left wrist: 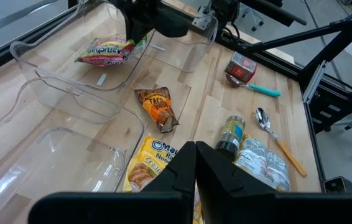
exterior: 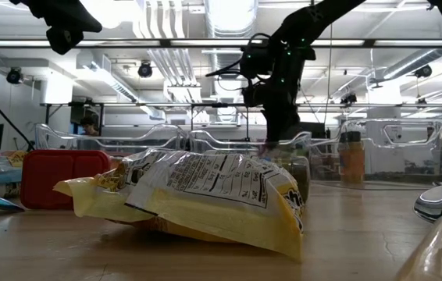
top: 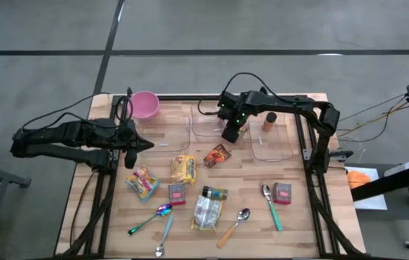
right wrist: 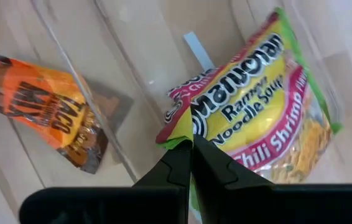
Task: Pick & Place Food Item
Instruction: Put the green noodle pack into the middle transparent bin
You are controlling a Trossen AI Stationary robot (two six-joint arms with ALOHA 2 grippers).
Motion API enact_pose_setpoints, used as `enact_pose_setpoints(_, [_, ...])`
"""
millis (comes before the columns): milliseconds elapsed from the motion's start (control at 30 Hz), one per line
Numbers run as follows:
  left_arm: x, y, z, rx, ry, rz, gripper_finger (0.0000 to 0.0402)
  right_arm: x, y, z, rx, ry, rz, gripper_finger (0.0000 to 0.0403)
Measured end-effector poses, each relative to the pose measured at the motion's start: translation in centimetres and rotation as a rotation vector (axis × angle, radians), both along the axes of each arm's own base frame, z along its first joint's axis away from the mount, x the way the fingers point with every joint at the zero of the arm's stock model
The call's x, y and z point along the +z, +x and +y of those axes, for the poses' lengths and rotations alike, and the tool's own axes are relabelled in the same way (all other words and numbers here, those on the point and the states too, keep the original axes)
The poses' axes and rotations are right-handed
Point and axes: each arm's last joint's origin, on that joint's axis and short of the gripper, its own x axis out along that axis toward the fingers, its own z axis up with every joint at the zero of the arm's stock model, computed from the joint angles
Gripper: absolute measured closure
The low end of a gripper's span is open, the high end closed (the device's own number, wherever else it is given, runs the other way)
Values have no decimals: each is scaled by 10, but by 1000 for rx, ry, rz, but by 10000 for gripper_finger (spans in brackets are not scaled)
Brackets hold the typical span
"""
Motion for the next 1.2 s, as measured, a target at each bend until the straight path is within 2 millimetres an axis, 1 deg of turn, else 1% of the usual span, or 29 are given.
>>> enact_pose_setpoints(200, [0, 0, 0, 0, 0, 0, 383, -2, 0, 1, 5, 10, -9, 395])
enact_pose_setpoints(467, [0, 0, 0, 0, 0, 0, 383, -13, -4, 4, 5, 26, 13, 394])
enact_pose_setpoints(667, [0, 0, 0, 0, 0, 0, 383, -14, -2, 7, 27, 16, 6, 394])
enact_pose_setpoints(733, [0, 0, 0, 0, 0, 0, 383, -13, -2, 7, 29, 15, 5, 387])
enact_pose_setpoints(833, [0, 0, 0, 0, 0, 0, 383, -13, -2, 7, 28, 15, 5, 356])
enact_pose_setpoints(1067, [0, 0, 0, 0, 0, 1, 383, -13, -1, 6, -26, -5, 7, 248])
enact_pose_setpoints(1200, [0, 0, 0, -6, -5, 1, 383, -13, -1, 5, -51, -8, 8, 203])
